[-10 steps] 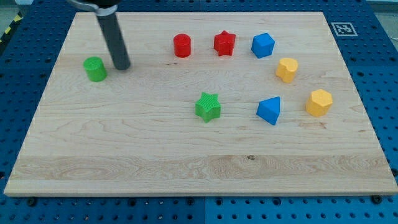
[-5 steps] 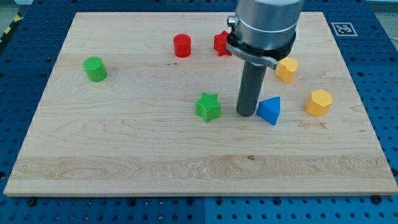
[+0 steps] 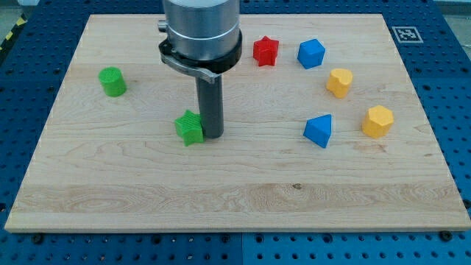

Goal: Push green star closer to green circle

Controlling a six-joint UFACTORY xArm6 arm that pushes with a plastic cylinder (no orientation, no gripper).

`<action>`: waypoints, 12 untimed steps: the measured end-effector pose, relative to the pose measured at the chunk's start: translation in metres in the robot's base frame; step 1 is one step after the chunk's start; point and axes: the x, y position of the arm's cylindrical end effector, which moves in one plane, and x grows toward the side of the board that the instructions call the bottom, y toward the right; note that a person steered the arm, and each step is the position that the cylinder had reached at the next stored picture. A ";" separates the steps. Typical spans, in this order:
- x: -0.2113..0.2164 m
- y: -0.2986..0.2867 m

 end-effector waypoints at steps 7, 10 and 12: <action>0.014 -0.105; -0.011 -0.117; -0.012 -0.081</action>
